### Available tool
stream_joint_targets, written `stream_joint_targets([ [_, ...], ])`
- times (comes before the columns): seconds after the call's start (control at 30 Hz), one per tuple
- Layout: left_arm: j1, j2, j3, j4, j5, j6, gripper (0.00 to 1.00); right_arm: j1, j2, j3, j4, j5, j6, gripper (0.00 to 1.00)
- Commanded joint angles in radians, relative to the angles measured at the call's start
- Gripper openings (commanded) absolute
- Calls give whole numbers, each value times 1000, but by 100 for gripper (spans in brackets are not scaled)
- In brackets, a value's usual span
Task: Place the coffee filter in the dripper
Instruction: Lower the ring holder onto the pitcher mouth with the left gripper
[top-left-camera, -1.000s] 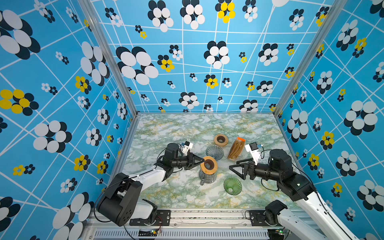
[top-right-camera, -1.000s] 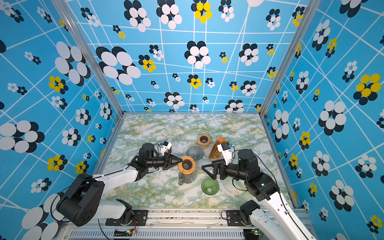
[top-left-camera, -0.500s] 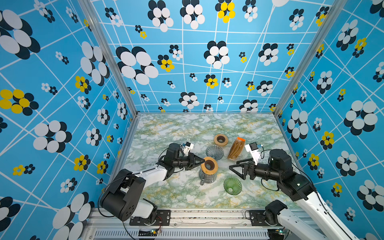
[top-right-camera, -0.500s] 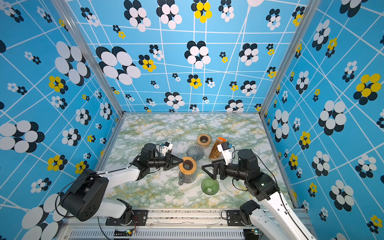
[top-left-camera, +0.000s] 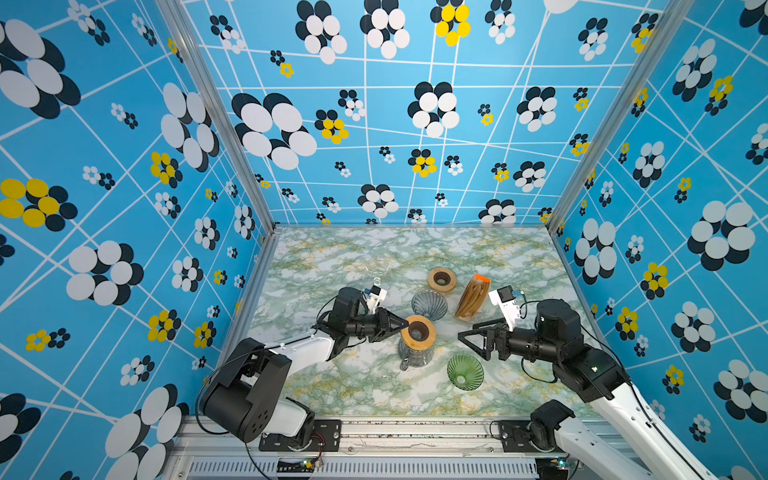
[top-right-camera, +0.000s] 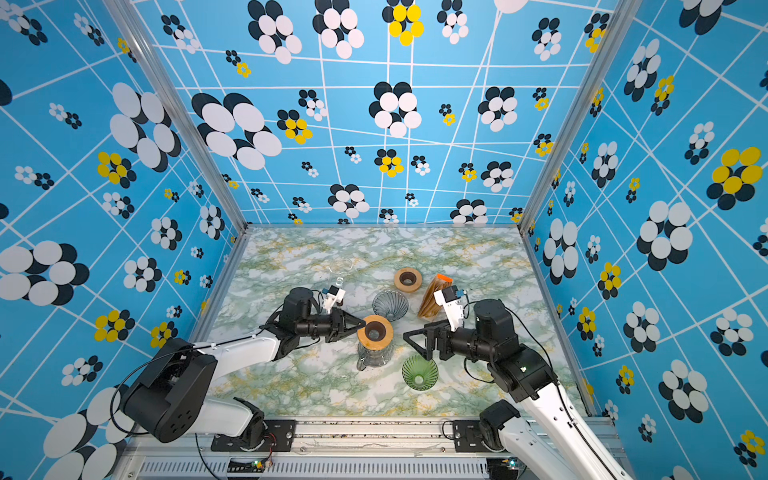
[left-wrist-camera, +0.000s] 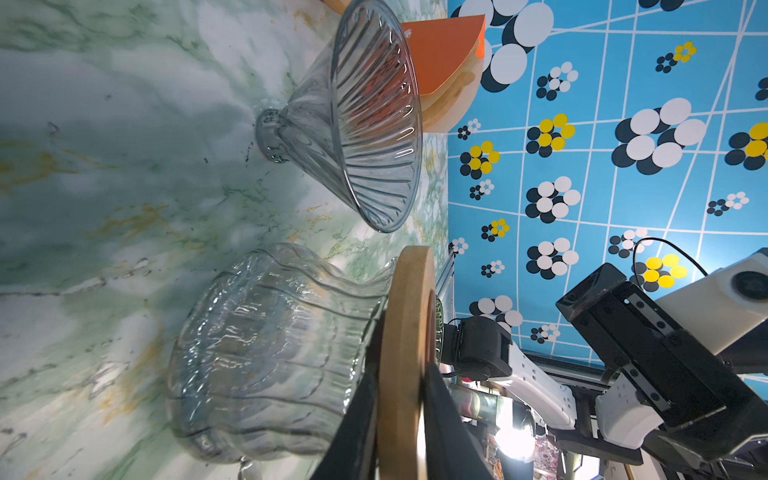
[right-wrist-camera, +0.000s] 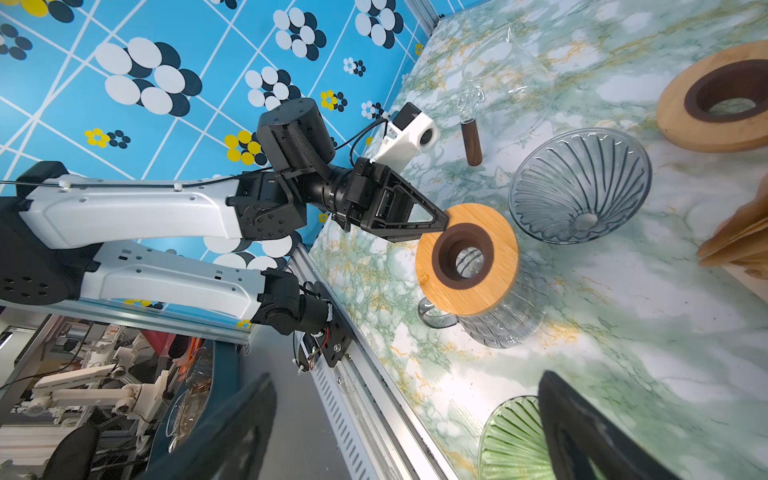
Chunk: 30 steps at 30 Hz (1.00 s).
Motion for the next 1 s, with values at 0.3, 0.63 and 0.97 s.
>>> stream_joint_targets([
  [0.3, -6, -58, 22, -140, -36, 95, 28, 3, -1, -34, 15, 24, 15, 99],
  [0.63, -7, -70, 37, -213, -45, 133, 32, 3, 4, -49, 19, 33, 15, 99],
  [0.97, -10, -211, 80, -447, -126, 246, 51, 3, -1, -26, -64, 107, -11, 98],
])
